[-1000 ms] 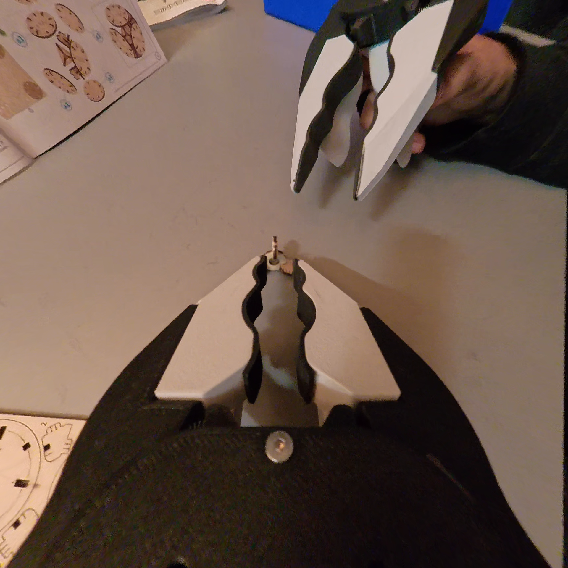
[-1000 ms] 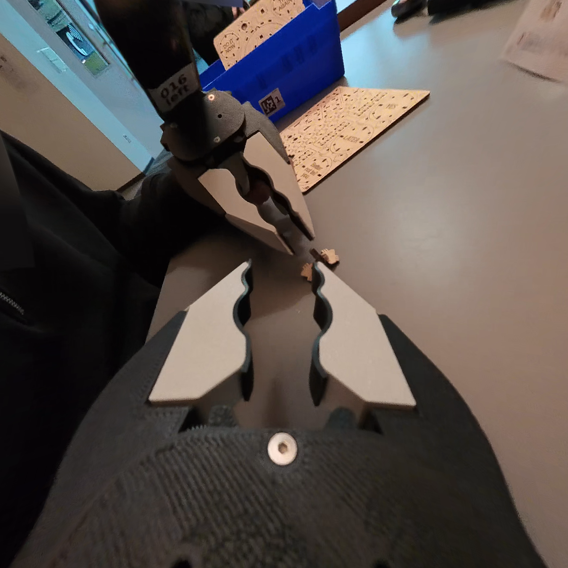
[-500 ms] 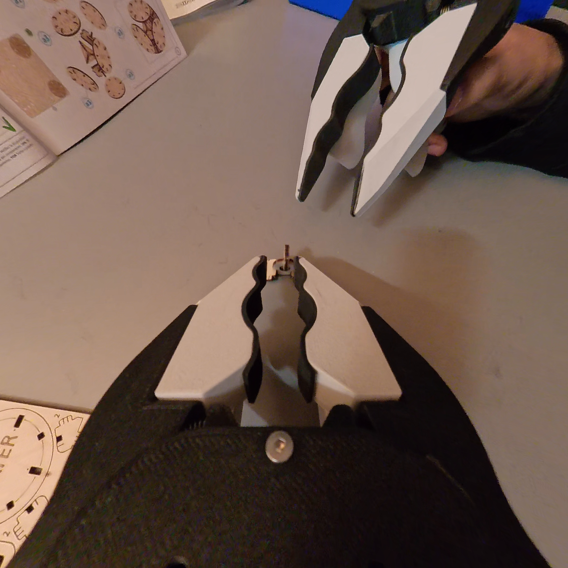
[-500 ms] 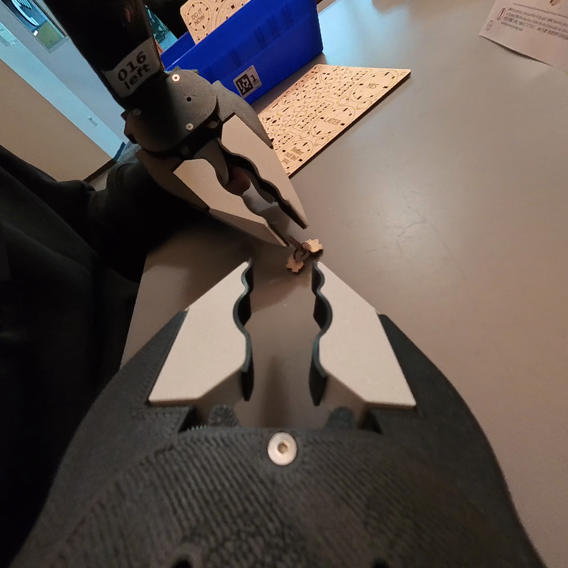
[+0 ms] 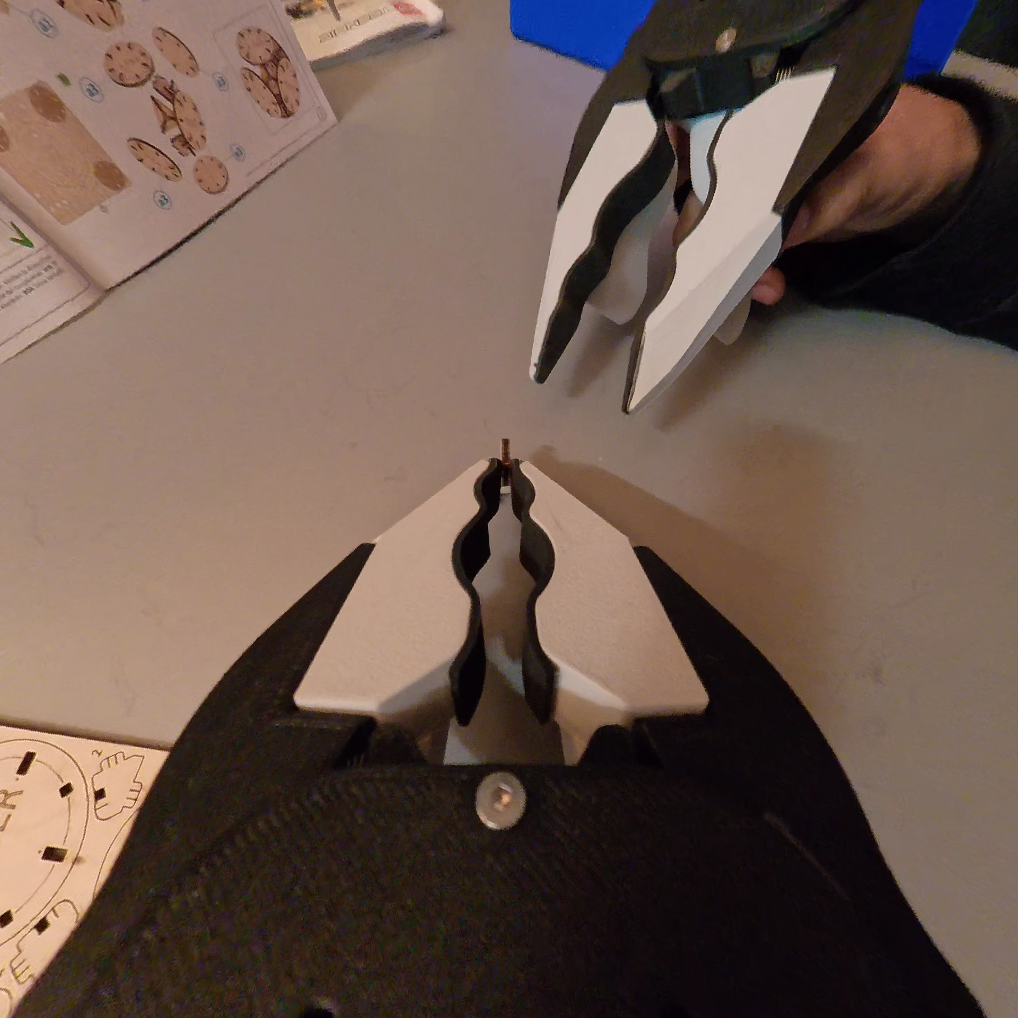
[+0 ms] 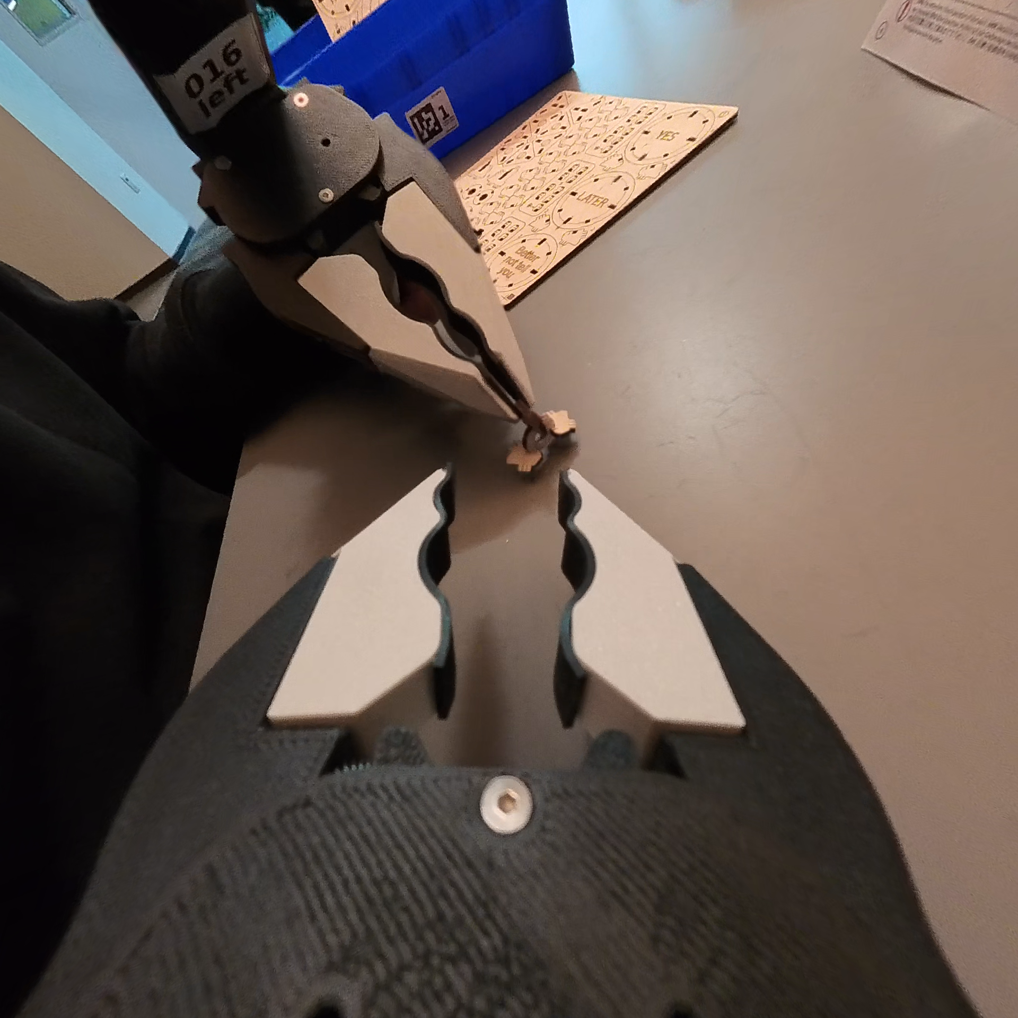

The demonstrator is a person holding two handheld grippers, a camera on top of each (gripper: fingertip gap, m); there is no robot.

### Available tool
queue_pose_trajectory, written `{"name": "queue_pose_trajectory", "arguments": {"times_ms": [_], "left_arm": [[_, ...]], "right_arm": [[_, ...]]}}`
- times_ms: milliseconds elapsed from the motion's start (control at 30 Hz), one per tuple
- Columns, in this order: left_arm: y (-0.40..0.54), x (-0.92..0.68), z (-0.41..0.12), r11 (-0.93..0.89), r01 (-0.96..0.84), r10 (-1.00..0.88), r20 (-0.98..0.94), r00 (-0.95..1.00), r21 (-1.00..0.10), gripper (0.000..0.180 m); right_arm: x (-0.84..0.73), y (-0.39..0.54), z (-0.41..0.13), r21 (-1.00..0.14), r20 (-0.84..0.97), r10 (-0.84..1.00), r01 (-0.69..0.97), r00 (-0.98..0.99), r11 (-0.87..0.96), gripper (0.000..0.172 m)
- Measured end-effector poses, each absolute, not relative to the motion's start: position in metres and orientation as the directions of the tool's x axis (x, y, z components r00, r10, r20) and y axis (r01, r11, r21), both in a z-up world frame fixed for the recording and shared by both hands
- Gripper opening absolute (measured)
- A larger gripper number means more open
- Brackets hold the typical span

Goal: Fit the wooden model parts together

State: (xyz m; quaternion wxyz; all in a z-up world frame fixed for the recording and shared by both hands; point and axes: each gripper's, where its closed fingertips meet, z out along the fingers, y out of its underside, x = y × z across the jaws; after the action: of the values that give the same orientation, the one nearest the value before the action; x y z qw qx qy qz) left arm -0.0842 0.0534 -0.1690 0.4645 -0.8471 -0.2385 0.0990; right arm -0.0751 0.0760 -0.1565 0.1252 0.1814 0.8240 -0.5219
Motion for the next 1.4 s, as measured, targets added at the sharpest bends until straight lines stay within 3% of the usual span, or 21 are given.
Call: {"name": "queue_pose_trajectory", "arguments": {"times_ms": [167, 300, 633, 1300, 1400], "left_arm": [[0.055, -0.083, -0.128, -0.207, 0.248, 0.457, 0.131, 0.880, -0.946, 0.002], [0.050, -0.083, -0.101, -0.117, 0.094, 0.492, 0.025, 0.870, -0.989, 0.002], [0.060, -0.077, -0.098, -0.136, 0.018, 0.485, -0.051, 0.873, -0.991, 0.002], [0.067, -0.070, -0.099, -0.157, -0.023, 0.467, -0.094, 0.879, -0.987, 0.002], [0.067, -0.071, -0.102, -0.175, -0.022, 0.470, -0.103, 0.877, -0.984, 0.013]], "right_arm": [[-0.074, 0.074, -0.135, -0.796, -0.550, 0.091, 0.554, -0.830, 0.245, 0.034], [-0.078, 0.077, -0.109, -0.700, -0.714, -0.041, 0.711, -0.699, 0.069, 0.037], [-0.073, 0.068, -0.106, -0.693, -0.721, -0.016, 0.721, -0.692, 0.028, 0.019], [-0.073, 0.066, -0.116, -0.674, -0.737, 0.015, 0.736, -0.676, 0.061, 0.001], [-0.073, 0.067, -0.117, -0.678, -0.733, 0.021, 0.732, -0.680, 0.065, 0.000]]}}
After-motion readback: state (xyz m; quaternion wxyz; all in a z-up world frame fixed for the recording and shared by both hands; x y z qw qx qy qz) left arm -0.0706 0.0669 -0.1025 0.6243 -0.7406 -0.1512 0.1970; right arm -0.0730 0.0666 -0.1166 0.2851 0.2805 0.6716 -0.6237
